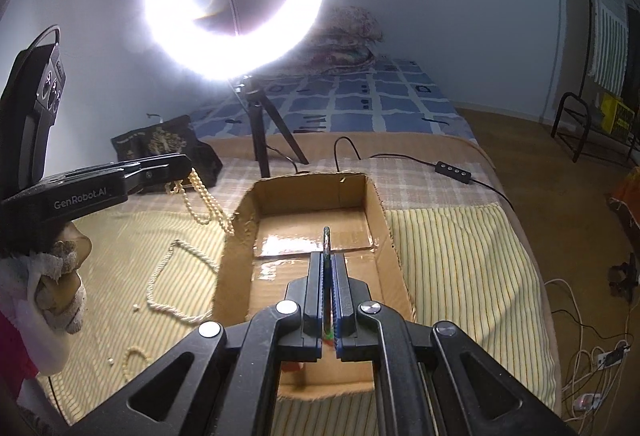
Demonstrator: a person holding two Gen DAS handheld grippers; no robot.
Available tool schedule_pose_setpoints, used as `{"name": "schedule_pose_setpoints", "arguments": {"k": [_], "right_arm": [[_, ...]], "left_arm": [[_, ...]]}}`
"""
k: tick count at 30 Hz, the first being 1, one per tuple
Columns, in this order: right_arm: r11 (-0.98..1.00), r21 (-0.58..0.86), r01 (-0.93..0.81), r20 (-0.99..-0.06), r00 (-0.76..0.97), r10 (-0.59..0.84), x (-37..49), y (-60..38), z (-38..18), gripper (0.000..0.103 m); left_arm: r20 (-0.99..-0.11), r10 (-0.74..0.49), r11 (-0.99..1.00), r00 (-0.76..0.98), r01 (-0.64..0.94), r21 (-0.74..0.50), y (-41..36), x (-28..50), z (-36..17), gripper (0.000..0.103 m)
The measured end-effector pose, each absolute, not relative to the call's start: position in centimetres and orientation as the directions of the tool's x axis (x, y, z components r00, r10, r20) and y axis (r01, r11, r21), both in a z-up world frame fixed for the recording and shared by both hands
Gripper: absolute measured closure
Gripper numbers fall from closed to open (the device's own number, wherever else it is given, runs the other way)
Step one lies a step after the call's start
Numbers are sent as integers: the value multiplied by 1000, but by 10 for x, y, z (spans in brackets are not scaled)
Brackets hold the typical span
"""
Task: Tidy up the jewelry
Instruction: 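Carry the pearl strand in the left tool and bangle in the right tool to the box, then open the right tool releasing the bangle while the left tool drops the pearl strand into the box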
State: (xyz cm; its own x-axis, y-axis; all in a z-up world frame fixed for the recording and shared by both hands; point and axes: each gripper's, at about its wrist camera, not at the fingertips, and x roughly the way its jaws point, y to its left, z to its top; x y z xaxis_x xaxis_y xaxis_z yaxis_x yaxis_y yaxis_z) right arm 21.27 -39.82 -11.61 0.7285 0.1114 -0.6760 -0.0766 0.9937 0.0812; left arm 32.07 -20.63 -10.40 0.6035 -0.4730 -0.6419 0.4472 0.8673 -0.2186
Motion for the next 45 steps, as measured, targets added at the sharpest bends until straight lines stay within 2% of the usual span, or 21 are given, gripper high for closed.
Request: {"name": "schedule_pose_setpoints", "arguments": {"k": [12, 24, 25, 26, 27, 36, 41, 45], "right_arm": [[996, 83, -44, -728, 679, 90, 240, -407, -158, 102], [997, 72, -32, -741, 667, 75, 245, -411, -166, 101], [997, 73, -34, -741, 667, 77, 244, -410, -165, 93], [997, 73, -33, -741, 667, 76, 244, -410, -165, 77], [997, 73, -30, -738, 671, 74, 242, -409, -163, 72], [996, 86, -21, -717, 693, 77, 217, -406, -140, 69], [994, 107, -7, -677, 732, 78, 188, -405, -106, 44], [996, 91, -7, -636, 769, 64, 161, -401, -71, 31]], "left_arm": [[-705, -449, 881, 548, 403, -248, -224, 357, -149, 98], [-724, -433, 888, 537, 390, -242, -230, 363, -156, 98], [-726, -435, 887, 533, 391, -244, -230, 363, -155, 98], [-727, -436, 886, 530, 394, -244, -230, 362, -155, 98], [-728, -433, 887, 532, 395, -239, -231, 361, -154, 98], [-702, -404, 894, 587, 416, -166, -215, 335, -113, 98], [-660, -397, 900, 638, 411, -144, -190, 306, -70, 98], [-625, -381, 908, 681, 402, -116, -169, 277, -40, 98]]}}
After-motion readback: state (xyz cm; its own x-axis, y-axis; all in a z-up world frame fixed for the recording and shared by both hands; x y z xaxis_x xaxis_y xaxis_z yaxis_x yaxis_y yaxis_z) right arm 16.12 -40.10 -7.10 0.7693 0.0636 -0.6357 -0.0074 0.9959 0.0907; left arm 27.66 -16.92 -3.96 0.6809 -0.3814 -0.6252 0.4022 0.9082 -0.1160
